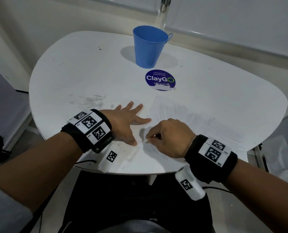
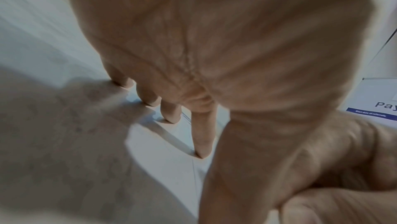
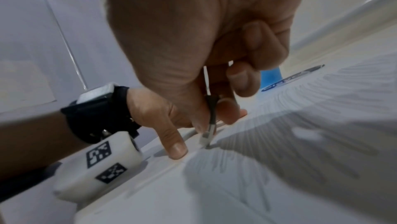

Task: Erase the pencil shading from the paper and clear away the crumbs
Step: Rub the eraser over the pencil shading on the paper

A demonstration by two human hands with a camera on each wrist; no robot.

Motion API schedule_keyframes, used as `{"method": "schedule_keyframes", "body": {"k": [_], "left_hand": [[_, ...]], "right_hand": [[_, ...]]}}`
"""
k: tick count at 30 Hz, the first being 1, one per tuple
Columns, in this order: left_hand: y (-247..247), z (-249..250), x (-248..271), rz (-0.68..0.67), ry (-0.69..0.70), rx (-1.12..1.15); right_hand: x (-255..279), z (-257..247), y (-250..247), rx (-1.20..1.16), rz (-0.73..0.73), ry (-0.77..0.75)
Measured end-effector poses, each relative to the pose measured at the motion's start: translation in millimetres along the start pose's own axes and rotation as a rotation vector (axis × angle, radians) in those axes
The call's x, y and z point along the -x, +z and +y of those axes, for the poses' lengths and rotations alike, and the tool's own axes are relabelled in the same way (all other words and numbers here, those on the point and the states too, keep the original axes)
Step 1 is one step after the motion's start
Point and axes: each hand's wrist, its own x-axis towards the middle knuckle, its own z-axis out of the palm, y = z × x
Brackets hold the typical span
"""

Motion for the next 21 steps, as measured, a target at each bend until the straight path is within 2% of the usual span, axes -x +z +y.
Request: {"method": "schedule_keyframes", "body": {"k": [6,12,17,21], "left_hand": [[0,1,2,0.002,-0.002,-0.01],[0,2,2,0.011,-0.006,0.009],[-1,0,1,-0.015,0.011,0.001],[0,0,1,-0.016,0.012,-0.003]], "right_hand": [[9,1,0,-0.041,-0.102,-0.024],[-3,2,4,-0.063,0.01,-0.03],[10,5,-1,-0.101,-0.101,-0.048],[-5,16,-5,-0.15,0.066,0.04]]}}
